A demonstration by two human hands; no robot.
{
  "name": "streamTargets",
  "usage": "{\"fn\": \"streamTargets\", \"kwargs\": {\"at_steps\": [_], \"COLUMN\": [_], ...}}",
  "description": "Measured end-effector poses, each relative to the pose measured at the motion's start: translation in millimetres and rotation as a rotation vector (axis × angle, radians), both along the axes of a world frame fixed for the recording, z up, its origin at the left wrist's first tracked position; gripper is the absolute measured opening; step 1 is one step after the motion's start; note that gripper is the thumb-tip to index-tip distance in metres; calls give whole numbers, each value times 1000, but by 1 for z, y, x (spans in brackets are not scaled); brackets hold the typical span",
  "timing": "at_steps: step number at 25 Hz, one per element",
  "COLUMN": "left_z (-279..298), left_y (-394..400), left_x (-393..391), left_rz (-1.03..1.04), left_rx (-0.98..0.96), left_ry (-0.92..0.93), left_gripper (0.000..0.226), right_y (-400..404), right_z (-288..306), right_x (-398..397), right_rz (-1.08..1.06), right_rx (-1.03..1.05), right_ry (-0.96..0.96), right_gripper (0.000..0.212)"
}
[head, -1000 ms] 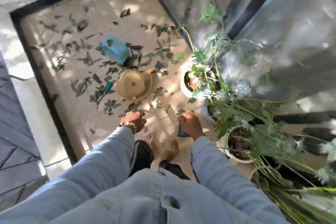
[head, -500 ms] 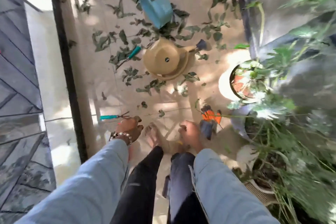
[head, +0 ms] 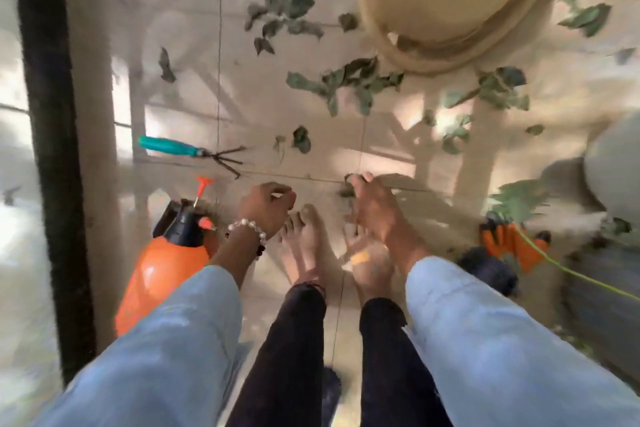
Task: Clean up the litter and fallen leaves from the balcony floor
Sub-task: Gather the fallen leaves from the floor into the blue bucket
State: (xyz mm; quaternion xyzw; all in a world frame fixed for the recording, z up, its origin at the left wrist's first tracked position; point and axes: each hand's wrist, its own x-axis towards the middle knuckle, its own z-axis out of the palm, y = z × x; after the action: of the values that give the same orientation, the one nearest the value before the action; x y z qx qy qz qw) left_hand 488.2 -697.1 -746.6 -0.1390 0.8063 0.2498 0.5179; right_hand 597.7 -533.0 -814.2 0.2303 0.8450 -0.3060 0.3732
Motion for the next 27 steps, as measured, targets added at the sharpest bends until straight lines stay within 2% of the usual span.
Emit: {"fn": "streamTargets", "kwargs": {"at_steps": [2,5,6,9,11,12,13,14,15,16,17,18,19,21,23,25,27], "left_z": [-25,-50,-52,-51,-51,-51,-55,-60,-65,-68,-68,-70,-72,-76,-77,-77,-75], "left_y": [-7,-14,-13,0,12,16,18,16,11,4,-3,-12,-21,-36,-40,-39,-37], "left_x": [5,10,10,5,-3,-8,-13,-19,-25,-31,-37,-41,-43,-39,-32,-25,-23], "left_rz": [197,504,581,768,914,982,1040,1063,1084,1115,1160,1171,1157,1115,1145,1180,1208], "left_rx": [7,18,21,40,130,168,178,135,84,46,31,13,-12,-18,40,68,70], "left_ry": [-30,-105,-121,-185,-267,-280,-260,-200,-133,-90,-73,-54,-25,3,-38,-96,-131], "left_gripper": [13,14,16,28,43,49,50,48,43,40,40,44,47,49,51,54,54], "right_y": [-4,-2,1,5,-13,-27,-38,-44,-45,-42,-38,-34,-33,-38,-46,-46,-34], "right_z": [-30,-56,-59,-46,-25,-12,-1,4,7,7,5,-5,-19,-41,-62,-66,-65], "right_x": [-2,-7,-11,-43,-73,-85,-95,-103,-110,-120,-128,-132,-136,-137,-126,-103,-82], "right_rz": [238,348,314,-132,-271,-197,-7,198,262,213,43,-101,-86,342,680,873,951], "right_rx": [80,107,78,-38,-128,-237,-324,-383,-425,-447,-460,-403,-245,74,152,162,151], "right_ry": [90,225,281,377,434,390,365,350,314,304,291,313,355,306,232,299,473], "right_gripper": [35,23,22,10,8,8,11,14,15,17,19,24,32,59,73,65,45]}}
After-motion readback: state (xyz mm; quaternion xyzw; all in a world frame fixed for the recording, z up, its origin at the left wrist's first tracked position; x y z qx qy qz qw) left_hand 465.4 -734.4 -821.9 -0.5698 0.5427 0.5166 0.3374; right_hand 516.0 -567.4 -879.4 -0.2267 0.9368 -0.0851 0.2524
